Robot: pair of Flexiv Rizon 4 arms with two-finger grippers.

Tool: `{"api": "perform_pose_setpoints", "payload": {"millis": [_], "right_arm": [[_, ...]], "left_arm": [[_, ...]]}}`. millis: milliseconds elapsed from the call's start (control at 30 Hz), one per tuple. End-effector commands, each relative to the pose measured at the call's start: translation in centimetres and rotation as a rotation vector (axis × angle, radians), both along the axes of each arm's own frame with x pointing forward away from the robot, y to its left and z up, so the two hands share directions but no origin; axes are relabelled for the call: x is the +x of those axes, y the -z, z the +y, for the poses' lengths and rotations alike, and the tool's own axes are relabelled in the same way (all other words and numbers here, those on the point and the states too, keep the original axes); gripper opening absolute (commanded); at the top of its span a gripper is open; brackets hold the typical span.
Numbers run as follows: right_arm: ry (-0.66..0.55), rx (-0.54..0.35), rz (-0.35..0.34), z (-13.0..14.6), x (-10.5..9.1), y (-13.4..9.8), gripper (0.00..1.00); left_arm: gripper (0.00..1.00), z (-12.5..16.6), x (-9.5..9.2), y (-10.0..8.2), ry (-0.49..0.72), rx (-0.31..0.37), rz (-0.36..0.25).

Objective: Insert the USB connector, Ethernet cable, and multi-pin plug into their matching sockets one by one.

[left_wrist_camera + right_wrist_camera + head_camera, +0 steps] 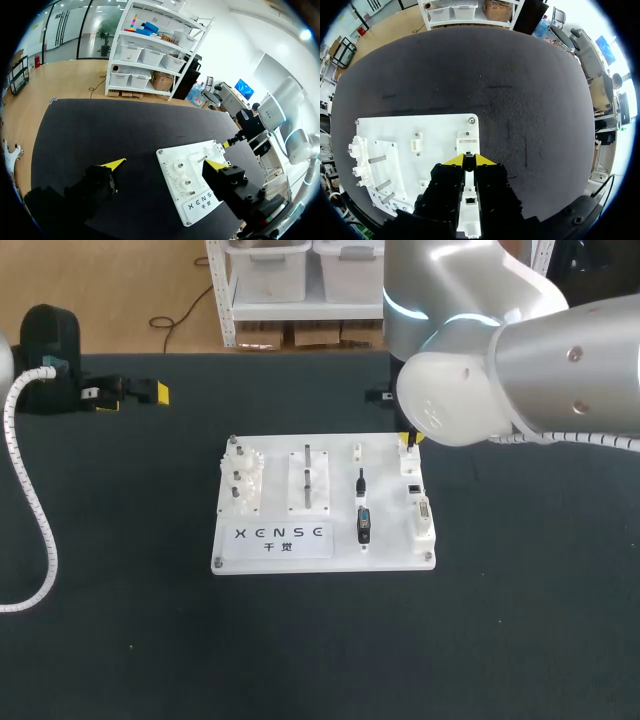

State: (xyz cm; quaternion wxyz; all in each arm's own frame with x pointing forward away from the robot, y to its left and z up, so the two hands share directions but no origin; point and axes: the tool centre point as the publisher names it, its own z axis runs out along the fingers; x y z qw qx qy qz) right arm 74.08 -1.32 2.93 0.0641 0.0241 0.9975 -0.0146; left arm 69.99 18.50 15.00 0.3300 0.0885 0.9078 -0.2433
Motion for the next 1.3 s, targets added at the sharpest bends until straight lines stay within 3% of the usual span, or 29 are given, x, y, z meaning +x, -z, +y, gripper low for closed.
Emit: {"api": "perform_pose_setpoints", "payload": {"millis": [33, 833, 1300], "right_arm": [[0.003, -0.004, 0.001, 0.1, 0.3, 0.3, 0.0], [0.0, -0.006, 0.021, -0.3, -0.6, 0.7, 0.0], [0.029, -0.019, 0.055, -0.2, 0.3, 2.3, 0.0]], "left_arm": [[1.0, 0.0, 0.0, 0.0, 0.0, 0.0, 0.0], [1.0, 0.0, 0.0, 0.0, 0.0, 0.0, 0.0], [1.0, 0.0, 0.0, 0.0, 0.0, 0.0, 0.0]]}}
